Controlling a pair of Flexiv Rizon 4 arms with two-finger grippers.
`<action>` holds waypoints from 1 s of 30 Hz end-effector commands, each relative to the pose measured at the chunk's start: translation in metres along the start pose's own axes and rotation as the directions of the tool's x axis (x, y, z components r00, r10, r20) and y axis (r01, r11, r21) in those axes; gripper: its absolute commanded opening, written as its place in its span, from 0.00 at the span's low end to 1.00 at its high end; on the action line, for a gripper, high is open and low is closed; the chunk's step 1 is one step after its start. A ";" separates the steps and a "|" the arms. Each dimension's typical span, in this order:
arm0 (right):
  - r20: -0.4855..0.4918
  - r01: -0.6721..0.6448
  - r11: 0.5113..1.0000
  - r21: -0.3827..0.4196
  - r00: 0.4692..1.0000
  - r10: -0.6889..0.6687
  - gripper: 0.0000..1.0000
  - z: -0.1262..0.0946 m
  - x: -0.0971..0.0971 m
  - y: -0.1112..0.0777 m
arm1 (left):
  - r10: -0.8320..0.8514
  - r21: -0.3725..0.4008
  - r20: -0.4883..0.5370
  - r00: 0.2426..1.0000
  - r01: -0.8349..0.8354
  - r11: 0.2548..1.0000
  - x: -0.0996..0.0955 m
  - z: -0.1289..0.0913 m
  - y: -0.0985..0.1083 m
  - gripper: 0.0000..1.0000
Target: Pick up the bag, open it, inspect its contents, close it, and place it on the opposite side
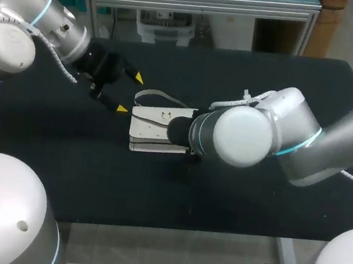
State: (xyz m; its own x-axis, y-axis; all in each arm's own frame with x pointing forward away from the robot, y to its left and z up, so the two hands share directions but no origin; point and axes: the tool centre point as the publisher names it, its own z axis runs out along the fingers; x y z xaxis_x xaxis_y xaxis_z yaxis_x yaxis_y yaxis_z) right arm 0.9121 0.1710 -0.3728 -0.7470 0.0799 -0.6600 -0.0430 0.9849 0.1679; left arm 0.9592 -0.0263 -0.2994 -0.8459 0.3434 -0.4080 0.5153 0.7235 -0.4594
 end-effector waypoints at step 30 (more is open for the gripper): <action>0.178 0.203 0.979 -0.011 0.964 -0.198 0.47 0.007 -0.010 0.000 | -0.045 -0.049 -0.071 0.996 0.041 0.998 -0.006 0.028 0.001 1.00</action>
State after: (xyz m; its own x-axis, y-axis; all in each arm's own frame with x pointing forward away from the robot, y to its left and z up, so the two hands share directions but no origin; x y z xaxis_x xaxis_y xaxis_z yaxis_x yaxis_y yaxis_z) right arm 0.9236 0.1737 -0.3667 -0.6939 -0.1082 -0.7119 -0.1809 0.9831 0.0269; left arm 0.9669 -0.0437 -0.3188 -0.8753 0.3507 -0.3330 0.4728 0.7650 -0.4373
